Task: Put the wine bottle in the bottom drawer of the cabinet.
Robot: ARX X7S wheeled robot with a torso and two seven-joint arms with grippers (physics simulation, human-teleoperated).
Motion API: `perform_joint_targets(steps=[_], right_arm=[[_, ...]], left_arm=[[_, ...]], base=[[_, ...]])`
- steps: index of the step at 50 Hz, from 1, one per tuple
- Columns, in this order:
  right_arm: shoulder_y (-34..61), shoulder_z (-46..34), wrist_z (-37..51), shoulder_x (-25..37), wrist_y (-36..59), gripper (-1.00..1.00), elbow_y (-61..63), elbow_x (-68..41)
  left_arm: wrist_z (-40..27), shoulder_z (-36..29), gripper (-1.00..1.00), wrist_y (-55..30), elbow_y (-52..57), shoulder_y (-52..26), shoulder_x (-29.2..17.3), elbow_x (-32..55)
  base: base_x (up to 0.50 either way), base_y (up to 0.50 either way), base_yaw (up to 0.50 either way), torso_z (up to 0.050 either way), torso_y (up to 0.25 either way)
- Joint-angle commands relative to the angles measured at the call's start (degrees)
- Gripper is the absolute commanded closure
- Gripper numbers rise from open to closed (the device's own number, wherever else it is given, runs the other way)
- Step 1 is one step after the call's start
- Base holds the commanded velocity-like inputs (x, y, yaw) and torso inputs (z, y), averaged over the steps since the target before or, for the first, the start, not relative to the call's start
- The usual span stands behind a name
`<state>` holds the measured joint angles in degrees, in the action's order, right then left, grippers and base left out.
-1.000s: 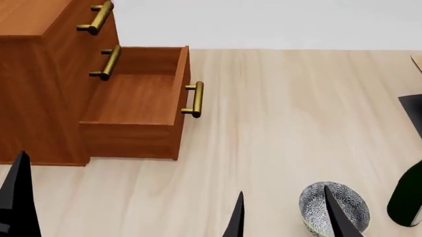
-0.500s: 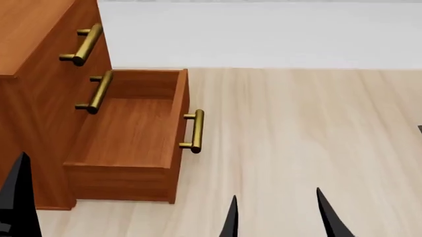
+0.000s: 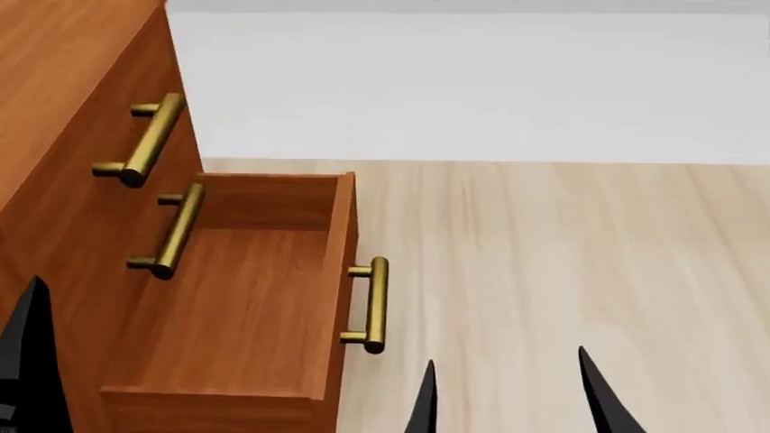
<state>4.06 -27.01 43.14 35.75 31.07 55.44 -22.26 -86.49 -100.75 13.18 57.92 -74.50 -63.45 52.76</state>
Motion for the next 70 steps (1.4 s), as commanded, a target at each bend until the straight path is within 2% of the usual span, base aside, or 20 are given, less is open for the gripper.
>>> perform_joint_targets(steps=[1, 17, 35, 56, 70], right_arm=[[-0.1, -0.1, 0.2, 0.2, -0.5, -1.00, -0.3, -0.5], [0.4, 1.0, 1.4, 0.4, 0.7, -1.00, 0.1, -2.0], [-1.1, 5.5, 4.5, 2.7, 1.5, -1.00, 1.1, -3.8], [-7.1, 17.1, 9.4, 7.6, 0.0, -1.00, 1.9, -9.4], [-15.4, 27.2, 10.8, 10.8, -4.8, -1.00, 0.1, -11.6]], left_arm=[[0.2, 0.3, -1.00, 0.0, 0.0, 0.5, 0.0, 0.0], [0.5, 0.8, -1.00, -0.3, 0.0, 0.7, 0.3, 0.2], [0.8, 1.2, -1.00, 0.0, -0.3, 1.6, -0.1, -0.3], [0.9, 1.8, -1.00, 0.1, -0.5, 2.3, 0.0, -0.1], [1.0, 2.2, -1.00, -0.2, -0.5, 2.7, 0.1, -0.1]], base=[[0.34, 0.05, 0.00, 0.000, 0.000], [0.30, 0.01, 0.00, 0.000, 0.000], [0.00, 0.00, 0.00, 0.000, 0.000], [0.00, 0.00, 0.00, 0.000, 0.000], [0.00, 0.00, 0.00, 0.000, 0.000]])
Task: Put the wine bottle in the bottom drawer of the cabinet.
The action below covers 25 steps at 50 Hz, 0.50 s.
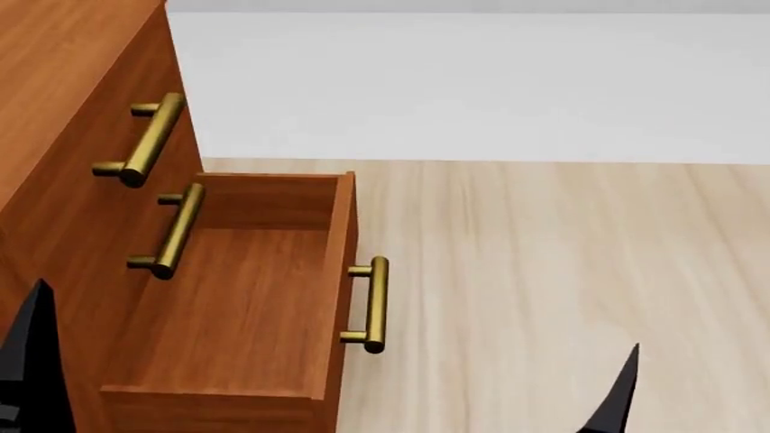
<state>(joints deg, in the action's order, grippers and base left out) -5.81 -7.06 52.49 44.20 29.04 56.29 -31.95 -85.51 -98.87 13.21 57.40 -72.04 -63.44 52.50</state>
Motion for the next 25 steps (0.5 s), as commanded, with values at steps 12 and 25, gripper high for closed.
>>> perform_joint_targets(steps=[12, 25], right_arm=[[-10.8, 14.3, 2.4, 3.9, -4.3, -1.00, -1.2, -3.8], [-13.8, 17.5, 2.2, 3.6, -6.0, -1.00, -3.7, -3.7]], left_arm=[[0.1, 0.7, -1.00, -0.4, 0.3, 0.3, -0.2, 0.2], [0.4, 0.7, -1.00, -0.5, -0.3, 1.3, 0.6, -0.3]], base=[[0.00, 0.00, 0.00, 0.000, 0.000], [0.00, 0.00, 0.00, 0.000, 0.000]])
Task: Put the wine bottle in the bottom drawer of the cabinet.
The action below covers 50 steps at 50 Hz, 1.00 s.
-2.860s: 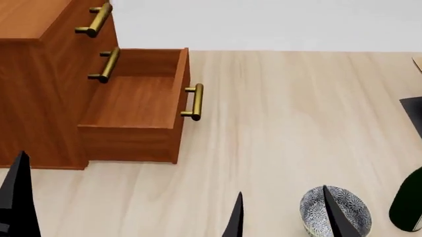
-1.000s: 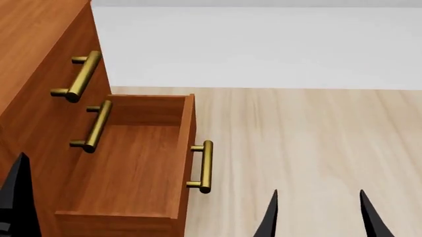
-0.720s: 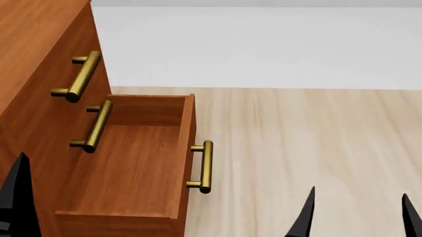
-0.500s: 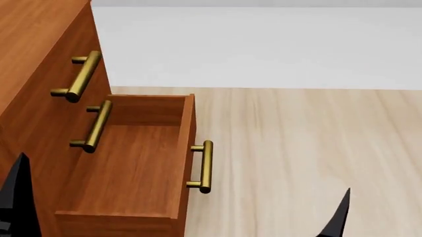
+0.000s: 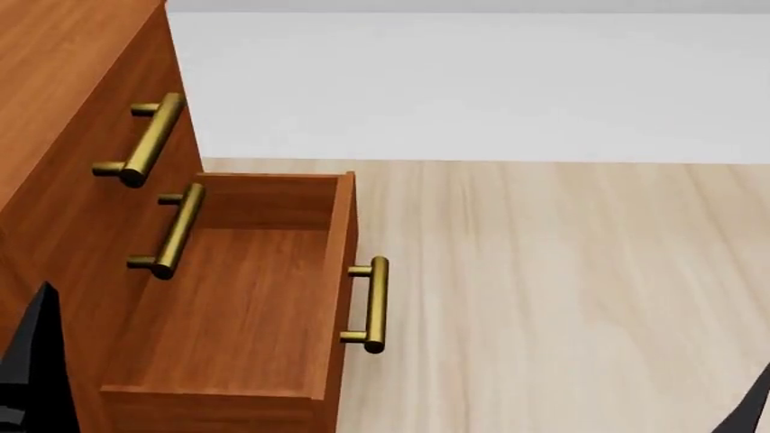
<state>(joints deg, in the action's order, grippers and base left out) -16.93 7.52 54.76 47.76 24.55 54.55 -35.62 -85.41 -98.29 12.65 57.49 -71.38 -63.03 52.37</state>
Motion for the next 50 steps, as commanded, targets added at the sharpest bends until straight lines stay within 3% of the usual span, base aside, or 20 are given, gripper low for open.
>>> perform_joint_targets(steps=[1, 12, 21, 50], right_arm=[[-2.7, 2.9, -0.1, -0.1, -1.6, -1.00, -2.5, 0.1], [-4.9, 5.1, -1.1, -1.1, -3.5, -1.00, -5.5, -0.3], [-9.7, 11.7, -1.9, -1.9, -5.5, -1.00, -6.6, -1.8], [-12.2, 12.5, -5.9, -5.3, -9.4, -1.00, -14.5, -0.1]], left_arm=[[0.5, 0.2, -1.00, 0.2, -0.6, 0.7, 0.1, -0.2], [0.4, 0.4, -1.00, 0.0, -0.6, 0.9, 0.2, 0.0], [0.9, 0.7, -1.00, 0.3, -1.0, 1.3, -0.1, 0.0], [1.2, 1.6, -1.00, 0.2, -1.0, 1.7, -0.8, 0.4]], base=[[0.00, 0.00, 0.00, 0.000, 0.000], [0.00, 0.00, 0.00, 0.000, 0.000], [0.00, 0.00, 0.00, 0.000, 0.000], [0.00, 0.00, 0.00, 0.000, 0.000]])
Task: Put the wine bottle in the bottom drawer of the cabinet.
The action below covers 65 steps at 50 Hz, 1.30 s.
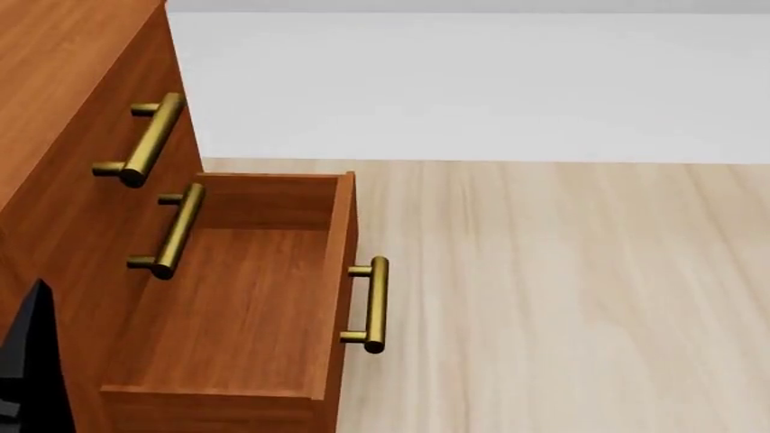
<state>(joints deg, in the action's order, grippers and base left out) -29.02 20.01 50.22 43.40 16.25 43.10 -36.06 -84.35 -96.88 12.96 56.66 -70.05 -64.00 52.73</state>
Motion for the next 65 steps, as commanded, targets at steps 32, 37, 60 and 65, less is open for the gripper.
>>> perform_joint_targets(steps=[32, 37, 60, 65], right_arm=[[3.1, -0.3, -6.1, -3.2, -3.8, -1.00, -13.9, -1.0], [3.5, 0.1, -7.4, -3.5, -4.4, -1.00, -15.6, -2.3], [10.0, -2.9, -9.5, -3.1, -3.5, -1.00, -23.3, -2.5], [12.0, -4.0, -10.1, -3.1, -3.0, -1.00, -25.8, -2.5]], left_arm=[[0.0, 0.8, -1.00, -1.1, -0.6, 1.3, 1.5, 0.4], [0.0, 0.8, -1.00, -1.3, -0.6, 1.6, 1.6, 0.0], [1.1, 1.1, -1.00, -0.4, -1.5, 3.4, 2.4, -1.0], [1.3, 1.2, -1.00, -0.2, -1.7, 3.7, 2.3, -1.1]], base=[[0.00, 0.00, 0.00, 0.000, 0.000], [0.00, 0.00, 0.00, 0.000, 0.000], [0.00, 0.00, 0.00, 0.000, 0.000], [0.00, 0.00, 0.00, 0.000, 0.000]])
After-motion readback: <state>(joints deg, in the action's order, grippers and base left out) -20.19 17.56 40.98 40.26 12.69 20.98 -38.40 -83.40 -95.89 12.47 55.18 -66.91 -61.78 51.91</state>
